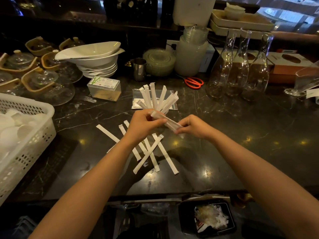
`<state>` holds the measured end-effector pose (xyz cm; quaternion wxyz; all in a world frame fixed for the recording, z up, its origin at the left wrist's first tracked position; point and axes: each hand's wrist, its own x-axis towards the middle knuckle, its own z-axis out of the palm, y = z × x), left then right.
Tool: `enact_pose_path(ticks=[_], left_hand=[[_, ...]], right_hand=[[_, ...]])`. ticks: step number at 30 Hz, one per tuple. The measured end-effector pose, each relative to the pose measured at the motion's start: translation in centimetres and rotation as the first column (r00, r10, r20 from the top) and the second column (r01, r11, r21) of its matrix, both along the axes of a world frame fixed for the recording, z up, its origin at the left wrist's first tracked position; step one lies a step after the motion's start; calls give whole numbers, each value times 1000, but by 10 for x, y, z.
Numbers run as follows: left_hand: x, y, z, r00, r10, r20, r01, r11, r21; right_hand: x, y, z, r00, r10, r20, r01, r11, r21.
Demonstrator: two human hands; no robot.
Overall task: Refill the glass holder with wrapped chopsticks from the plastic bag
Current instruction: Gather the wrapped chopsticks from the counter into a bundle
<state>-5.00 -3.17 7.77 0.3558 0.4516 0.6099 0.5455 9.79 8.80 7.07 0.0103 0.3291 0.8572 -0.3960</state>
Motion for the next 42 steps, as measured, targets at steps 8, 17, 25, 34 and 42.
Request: enact_pose_path(ticks=[8, 17, 25, 34, 42], left_hand=[[-15, -21, -4, 986, 137, 92, -136, 991, -8], [-38, -55, -46, 985, 164, 48, -154, 975, -160], [-39, -70, -73, 975, 214, 58, -195, 951, -239], [-45, -64, -70, 904, 412, 112, -383, 898, -217], [-50, -44, -81, 946, 312, -90, -303, 752, -585]], right_hand=[[-62, -62, -14, 984, 3, -177, -71, 924, -377], [-101, -102, -49, 994, 92, -65, -110, 922, -370], [-107, -115, -62, 974, 223, 26, -211, 949, -233], [-98, -85, -50, 991, 52, 124, -45, 997, -62], [-66, -65, -55, 846, -374, 381, 338, 927, 161]])
